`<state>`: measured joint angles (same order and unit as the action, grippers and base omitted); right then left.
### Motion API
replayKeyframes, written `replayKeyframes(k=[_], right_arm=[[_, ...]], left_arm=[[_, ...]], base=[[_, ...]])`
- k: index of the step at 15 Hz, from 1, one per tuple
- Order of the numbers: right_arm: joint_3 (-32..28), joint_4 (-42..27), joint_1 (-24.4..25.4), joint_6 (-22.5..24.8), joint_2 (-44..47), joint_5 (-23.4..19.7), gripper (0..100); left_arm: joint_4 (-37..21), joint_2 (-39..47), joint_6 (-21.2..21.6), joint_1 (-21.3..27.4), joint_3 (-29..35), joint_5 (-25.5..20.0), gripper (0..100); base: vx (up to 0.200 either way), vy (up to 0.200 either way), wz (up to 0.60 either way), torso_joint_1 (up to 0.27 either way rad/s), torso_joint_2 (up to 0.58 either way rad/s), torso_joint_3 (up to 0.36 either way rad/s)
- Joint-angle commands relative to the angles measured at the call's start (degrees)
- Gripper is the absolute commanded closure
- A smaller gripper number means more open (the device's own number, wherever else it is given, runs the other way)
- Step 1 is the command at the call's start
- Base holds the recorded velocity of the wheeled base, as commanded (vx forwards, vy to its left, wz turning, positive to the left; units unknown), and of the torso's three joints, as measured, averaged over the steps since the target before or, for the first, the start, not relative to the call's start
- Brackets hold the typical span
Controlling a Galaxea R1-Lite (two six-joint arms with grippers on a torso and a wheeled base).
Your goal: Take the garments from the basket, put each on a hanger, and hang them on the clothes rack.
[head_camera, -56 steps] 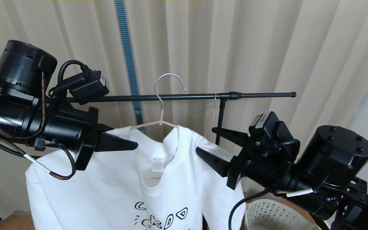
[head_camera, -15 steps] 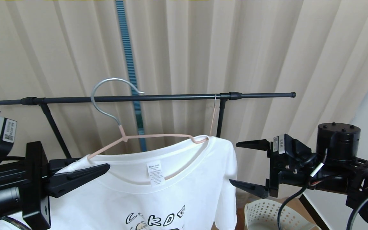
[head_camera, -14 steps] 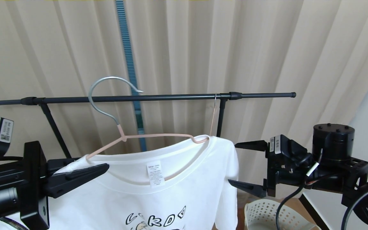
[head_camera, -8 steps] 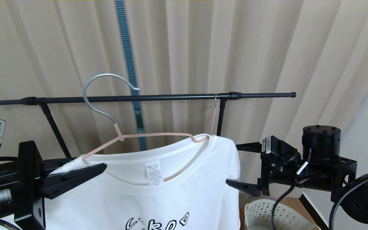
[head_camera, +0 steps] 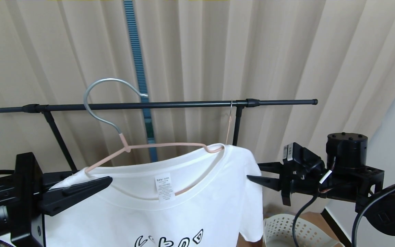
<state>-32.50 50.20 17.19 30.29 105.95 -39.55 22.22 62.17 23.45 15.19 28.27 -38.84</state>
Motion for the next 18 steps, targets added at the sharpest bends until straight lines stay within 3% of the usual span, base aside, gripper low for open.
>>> replayKeyframes(k=[1,8,12,13,18], right_arm=[[-0.9,0.0,-1.3,0.0,0.0,0.0,100],[-1.4,0.0,-1.5,-0.5,-0.2,-0.1,100],[-1.3,0.2,-1.5,-4.0,-1.2,0.3,100],[-1.2,0.2,-1.4,-4.0,-1.3,0.3,0],[-0.4,0.4,-1.3,-3.9,-2.4,0.3,0]], left_arm=[[0.0,0.0,0.0,0.0,-0.1,0.0,100],[0.0,0.2,0.0,-0.6,-0.6,0.0,100],[0.0,0.2,-0.1,-1.0,-0.8,0.0,100],[0.0,0.2,-0.1,-1.0,-0.9,0.1,100],[0.0,0.5,-0.1,-2.3,-0.9,0.4,100]], base=[[0.0,0.0,0.0,0.0,0.0,0.0],[0.0,0.0,0.0,0.0,0.0,0.0],[0.0,0.0,0.0,0.0,0.0,0.0],[0.0,0.0,0.0,0.0,0.0,0.0],[0.0,0.0,0.0,0.0,0.0,0.0]])
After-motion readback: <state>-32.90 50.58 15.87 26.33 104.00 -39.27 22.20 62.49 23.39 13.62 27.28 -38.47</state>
